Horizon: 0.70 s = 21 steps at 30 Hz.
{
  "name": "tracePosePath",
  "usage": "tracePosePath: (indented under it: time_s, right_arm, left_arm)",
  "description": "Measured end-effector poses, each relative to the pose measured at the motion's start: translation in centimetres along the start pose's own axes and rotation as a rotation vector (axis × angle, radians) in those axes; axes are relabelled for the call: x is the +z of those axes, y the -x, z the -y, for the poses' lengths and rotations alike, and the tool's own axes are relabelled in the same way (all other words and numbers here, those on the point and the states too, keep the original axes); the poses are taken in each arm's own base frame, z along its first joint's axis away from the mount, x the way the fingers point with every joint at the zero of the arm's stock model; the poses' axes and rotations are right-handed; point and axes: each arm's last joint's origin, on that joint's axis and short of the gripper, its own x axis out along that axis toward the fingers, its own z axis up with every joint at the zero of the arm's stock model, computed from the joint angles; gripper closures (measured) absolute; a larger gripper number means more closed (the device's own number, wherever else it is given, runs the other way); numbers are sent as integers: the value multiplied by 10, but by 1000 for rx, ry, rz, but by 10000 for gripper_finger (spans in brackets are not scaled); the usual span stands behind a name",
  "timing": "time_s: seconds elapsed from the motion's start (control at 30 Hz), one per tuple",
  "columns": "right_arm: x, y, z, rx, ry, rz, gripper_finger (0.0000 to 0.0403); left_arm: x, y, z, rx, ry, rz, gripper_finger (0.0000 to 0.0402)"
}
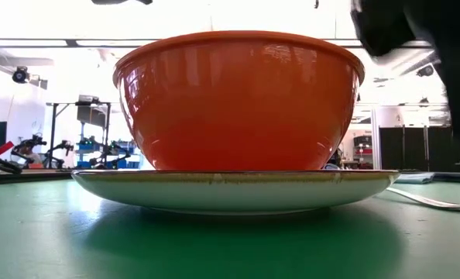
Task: Set table place
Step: Move the fork to the right of the orange plate on the table, then return to Home Position
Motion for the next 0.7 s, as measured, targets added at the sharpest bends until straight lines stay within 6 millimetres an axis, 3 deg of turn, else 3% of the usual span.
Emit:
tracePosePath:
  time_s: [0.1,0.2,0.33,0.4,0.5,0.6,0.7]
  right_arm:
    - [5,24,-25,102,98,135,381]
    - [20,63,-51,179,216,362,381]
    - [31,125,-71,173,502,557,381]
    - [33,156,-78,215,527,624,381]
    - [37,207,-85,318,548,725,381]
    - [37,254,-89,418,667,823,381]
    - [31,289,-92,539,866,873,380]
  left_arm:
    - [5,0,4,-40,-86,53,362]
    - [12,8,6,-87,-260,119,362]
    - [25,32,8,-181,-226,232,362]
    - [31,43,8,-263,-186,288,362]
    - [36,65,7,-448,-268,347,362]
    - [41,88,8,-682,-363,439,362]
    - [47,105,5,-736,-365,553,362]
